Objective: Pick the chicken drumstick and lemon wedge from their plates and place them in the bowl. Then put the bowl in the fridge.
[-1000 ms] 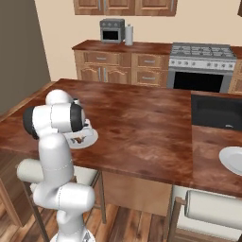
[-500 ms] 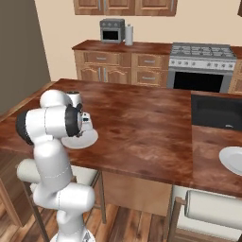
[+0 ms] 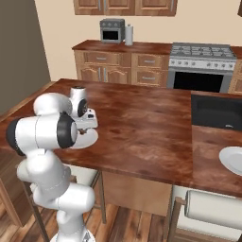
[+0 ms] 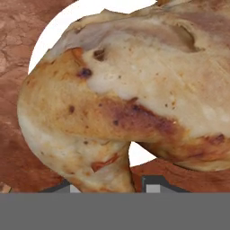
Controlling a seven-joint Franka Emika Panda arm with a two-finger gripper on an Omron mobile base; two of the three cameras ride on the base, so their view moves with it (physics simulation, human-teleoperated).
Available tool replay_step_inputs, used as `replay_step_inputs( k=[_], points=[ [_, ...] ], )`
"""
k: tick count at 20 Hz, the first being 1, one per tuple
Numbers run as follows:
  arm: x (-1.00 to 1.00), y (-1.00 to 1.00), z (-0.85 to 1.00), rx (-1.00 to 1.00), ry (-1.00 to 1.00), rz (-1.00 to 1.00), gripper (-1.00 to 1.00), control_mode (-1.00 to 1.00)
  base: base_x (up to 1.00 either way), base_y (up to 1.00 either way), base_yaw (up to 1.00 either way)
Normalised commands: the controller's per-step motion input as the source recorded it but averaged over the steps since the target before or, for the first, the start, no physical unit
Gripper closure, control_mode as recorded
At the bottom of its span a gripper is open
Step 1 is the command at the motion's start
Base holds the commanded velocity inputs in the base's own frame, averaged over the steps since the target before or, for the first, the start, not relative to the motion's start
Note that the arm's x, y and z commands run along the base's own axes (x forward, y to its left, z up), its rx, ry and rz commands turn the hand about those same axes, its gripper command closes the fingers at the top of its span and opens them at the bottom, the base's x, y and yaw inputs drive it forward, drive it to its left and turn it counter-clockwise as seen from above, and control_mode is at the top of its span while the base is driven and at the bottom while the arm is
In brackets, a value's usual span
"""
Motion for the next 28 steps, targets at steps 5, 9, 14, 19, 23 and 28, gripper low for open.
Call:
replay_step_inputs(
  k=[5, 9, 14, 19, 23, 28],
  points=[
    [-0.37, -0.34, 0.37, 0.0, 0.0, -0.01, 1.0, -1.0, 0.0, 0.0, 0.0],
    [-0.45, -0.17, 0.24, 0.0, -0.03, -0.02, 1.0, -1.0, 0.0, 0.0, 0.0],
    [-0.28, -0.02, 0.06, 0.0, -0.02, -0.05, 1.0, -1.0, 0.0, 0.0, 0.0],
    [0.0, 0.0, 0.0, 0.0, 0.0, 0.0, 1.0, -1.0, 0.0, 0.0, 0.0],
    [0.0, 0.0, 0.0, 0.0, 0.0, 0.0, 1.0, -1.0, 0.0, 0.0, 0.0],
    [0.0, 0.0, 0.0, 0.0, 0.0, 0.0, 1.0, -1.0, 0.0, 0.0, 0.0]
  ],
)
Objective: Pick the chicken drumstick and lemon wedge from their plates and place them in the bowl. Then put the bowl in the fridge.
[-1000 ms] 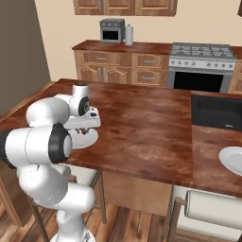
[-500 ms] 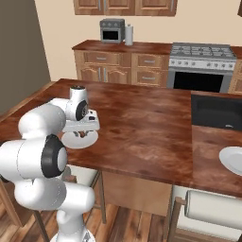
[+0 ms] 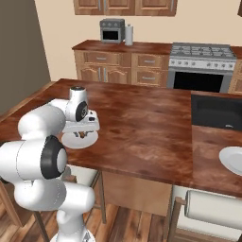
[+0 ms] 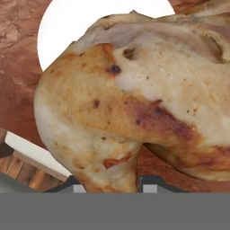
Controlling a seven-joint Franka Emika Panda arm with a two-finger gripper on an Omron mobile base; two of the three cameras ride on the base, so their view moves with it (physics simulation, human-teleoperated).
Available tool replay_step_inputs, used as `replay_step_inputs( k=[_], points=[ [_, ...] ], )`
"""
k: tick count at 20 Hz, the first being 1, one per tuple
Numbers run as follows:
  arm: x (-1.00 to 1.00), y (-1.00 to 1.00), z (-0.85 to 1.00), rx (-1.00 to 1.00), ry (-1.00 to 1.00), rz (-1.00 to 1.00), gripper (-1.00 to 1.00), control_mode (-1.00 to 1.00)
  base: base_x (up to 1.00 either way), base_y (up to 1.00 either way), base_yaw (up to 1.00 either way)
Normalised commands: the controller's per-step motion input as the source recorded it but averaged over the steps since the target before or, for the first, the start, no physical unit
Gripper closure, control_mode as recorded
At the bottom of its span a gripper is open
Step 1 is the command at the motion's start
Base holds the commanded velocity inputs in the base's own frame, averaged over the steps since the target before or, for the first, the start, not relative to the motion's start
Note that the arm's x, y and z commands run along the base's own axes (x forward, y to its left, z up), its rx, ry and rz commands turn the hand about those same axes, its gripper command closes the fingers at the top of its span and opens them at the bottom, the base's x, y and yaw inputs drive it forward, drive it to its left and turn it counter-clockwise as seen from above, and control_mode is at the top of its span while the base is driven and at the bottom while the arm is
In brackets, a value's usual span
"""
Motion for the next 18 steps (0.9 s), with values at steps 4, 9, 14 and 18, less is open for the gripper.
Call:
replay_step_inputs(
  k=[4, 9, 14, 18],
  points=[
    [0.0, 0.0, 0.0, 0.0, 0.0, 0.0, 1.0, 1.0, 0.0, 0.0, 0.0],
    [0.0, 0.0, 0.0, 0.0, 0.0, 0.0, 1.0, 1.0, 0.0, 0.0, 0.0],
    [0.0, 0.0, 0.0, 0.0, 0.0, 0.0, 1.0, 1.0, -0.25, -0.11, -0.04],
    [0.0, 0.0, 0.0, 0.0, 0.0, 0.0, 1.0, 1.0, -0.51, -0.39, -0.07]
  ],
)
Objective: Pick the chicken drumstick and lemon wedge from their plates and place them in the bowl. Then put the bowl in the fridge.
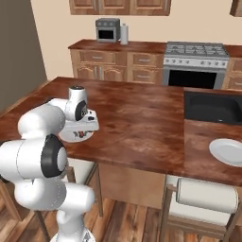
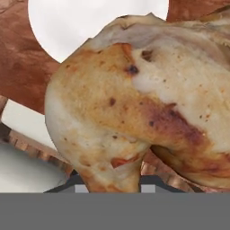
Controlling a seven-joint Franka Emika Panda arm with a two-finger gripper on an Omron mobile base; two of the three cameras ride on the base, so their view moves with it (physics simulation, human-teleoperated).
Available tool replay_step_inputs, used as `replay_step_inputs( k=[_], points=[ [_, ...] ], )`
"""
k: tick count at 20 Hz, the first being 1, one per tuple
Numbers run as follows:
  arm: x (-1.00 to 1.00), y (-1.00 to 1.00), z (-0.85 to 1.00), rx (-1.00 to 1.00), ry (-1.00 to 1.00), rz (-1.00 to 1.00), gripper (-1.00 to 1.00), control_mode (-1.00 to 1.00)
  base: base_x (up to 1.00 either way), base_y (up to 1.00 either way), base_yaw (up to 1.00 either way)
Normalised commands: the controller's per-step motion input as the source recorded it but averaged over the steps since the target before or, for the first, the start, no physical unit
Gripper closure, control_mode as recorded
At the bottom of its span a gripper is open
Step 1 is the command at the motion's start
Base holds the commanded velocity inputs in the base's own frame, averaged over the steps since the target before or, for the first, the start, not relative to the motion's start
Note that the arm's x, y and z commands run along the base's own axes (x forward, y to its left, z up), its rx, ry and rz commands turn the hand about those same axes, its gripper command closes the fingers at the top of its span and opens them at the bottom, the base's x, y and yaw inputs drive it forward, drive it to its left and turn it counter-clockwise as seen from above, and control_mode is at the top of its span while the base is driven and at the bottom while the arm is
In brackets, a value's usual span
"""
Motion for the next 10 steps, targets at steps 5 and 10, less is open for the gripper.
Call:
replay_step_inputs(
  k=[5, 10],
  points=[
    [0.0, 0.0, 0.0, 0.0, 0.0, 0.0, 1.0, 1.0, -0.25, -0.5, -0.13],
    [0.0, 0.0, 0.0, 0.0, 0.0, 0.0, 1.0, 1.0, 0.0, -0.65, -0.18]
  ],
)
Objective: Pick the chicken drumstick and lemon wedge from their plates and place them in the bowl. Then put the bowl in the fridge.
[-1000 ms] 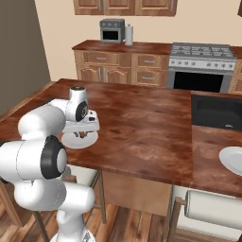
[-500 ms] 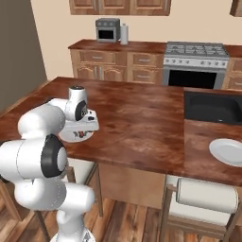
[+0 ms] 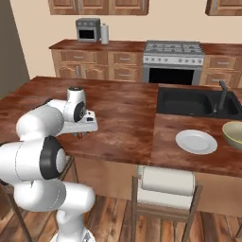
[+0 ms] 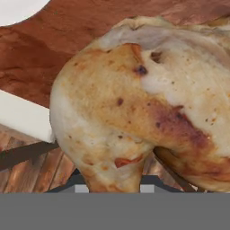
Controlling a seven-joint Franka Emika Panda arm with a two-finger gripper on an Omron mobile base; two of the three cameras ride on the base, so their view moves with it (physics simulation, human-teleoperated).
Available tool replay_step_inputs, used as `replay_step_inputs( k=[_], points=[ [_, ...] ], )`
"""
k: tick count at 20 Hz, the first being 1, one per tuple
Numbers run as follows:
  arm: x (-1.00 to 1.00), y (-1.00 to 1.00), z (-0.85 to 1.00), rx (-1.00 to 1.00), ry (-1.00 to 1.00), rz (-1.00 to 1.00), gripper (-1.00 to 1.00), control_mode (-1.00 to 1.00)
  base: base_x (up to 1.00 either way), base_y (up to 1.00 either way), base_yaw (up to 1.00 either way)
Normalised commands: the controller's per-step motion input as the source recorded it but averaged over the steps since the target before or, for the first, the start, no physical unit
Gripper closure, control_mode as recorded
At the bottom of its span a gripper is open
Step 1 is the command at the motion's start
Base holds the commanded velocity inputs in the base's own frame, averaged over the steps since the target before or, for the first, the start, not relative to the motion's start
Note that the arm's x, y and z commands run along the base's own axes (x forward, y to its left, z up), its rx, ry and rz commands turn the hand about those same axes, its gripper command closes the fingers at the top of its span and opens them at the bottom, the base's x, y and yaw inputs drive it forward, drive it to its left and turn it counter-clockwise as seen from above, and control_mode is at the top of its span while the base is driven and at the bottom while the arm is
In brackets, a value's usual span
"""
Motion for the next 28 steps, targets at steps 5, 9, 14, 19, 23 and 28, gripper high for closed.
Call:
replay_step_inputs(
  k=[5, 9, 14, 19, 23, 28],
  points=[
    [0.0, 0.0, 0.0, 0.0, 0.0, 0.0, 1.0, 1.0, 0.02, -0.68, -0.12],
    [0.0, 0.0, 0.0, 0.0, 0.0, 0.0, 1.0, 1.0, 0.09, -0.69, -0.04],
    [0.0, 0.0, 0.0, 0.0, 0.0, 0.0, 1.0, 1.0, 0.2, -0.69, 0.0],
    [0.0, 0.0, 0.0, 0.0, 0.0, 0.0, 1.0, 1.0, 0.33, -0.68, 0.0],
    [0.0, 0.0, 0.0, 0.0, 0.0, 0.0, 1.0, 1.0, 0.36, -0.67, 0.0],
    [0.0, 0.0, 0.0, 0.0, 0.0, 0.0, 1.0, 1.0, 0.37, -0.66, 0.0]
  ],
)
